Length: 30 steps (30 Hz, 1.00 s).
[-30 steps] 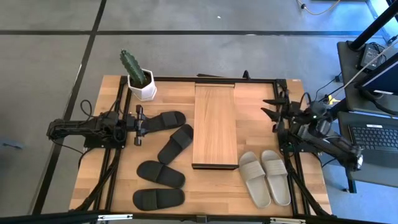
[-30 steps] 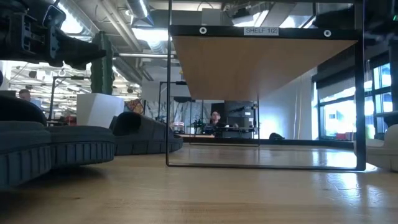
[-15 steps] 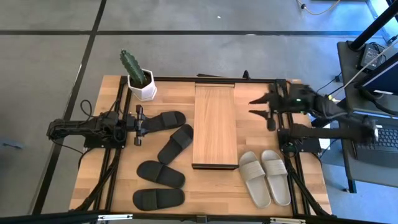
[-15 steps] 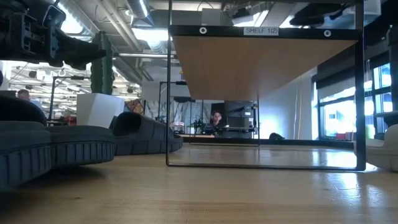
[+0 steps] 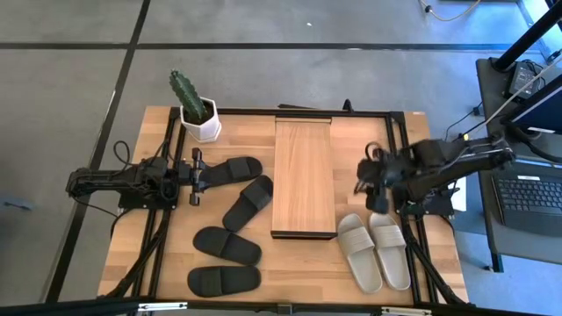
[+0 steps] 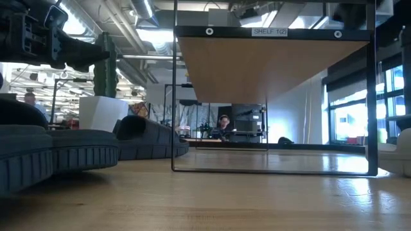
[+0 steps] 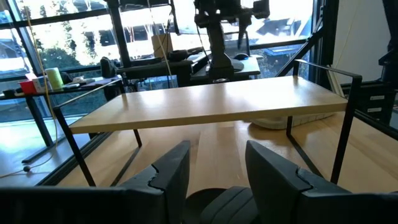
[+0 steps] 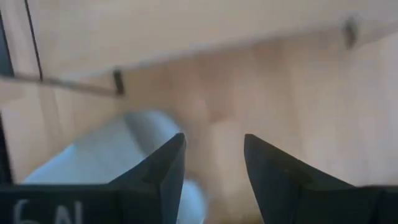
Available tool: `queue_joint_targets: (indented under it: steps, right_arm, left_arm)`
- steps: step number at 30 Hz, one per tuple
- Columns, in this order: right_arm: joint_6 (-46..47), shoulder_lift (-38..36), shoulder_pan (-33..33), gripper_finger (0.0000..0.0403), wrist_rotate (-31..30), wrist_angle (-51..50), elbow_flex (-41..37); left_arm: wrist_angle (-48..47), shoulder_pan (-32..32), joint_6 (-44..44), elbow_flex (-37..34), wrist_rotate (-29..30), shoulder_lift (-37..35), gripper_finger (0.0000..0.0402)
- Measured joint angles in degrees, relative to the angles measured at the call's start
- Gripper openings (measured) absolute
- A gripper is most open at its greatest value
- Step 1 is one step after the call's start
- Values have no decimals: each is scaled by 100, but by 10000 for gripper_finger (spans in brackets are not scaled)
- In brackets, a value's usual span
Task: Pick and place slides into the shelf
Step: Put the gray slipper under the shelf
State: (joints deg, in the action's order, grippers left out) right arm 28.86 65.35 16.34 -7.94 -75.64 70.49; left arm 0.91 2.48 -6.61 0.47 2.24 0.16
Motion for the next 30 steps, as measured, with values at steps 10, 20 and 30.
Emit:
queue_joint_targets:
  steps: [10, 20, 30]
  right_arm:
    - [3278, 919, 2264, 165, 44, -461, -45]
    - [4004, 2320, 3492, 165, 878, -262, -47]
    - [4186, 2960, 3755, 165, 1597, -141, -50]
  left_arm:
    - [0, 0, -2, 0, 0, -1, 147]
    - [0, 0, -9, 0, 0, -1, 147]
    - [0, 0, -7, 0, 0, -2, 147]
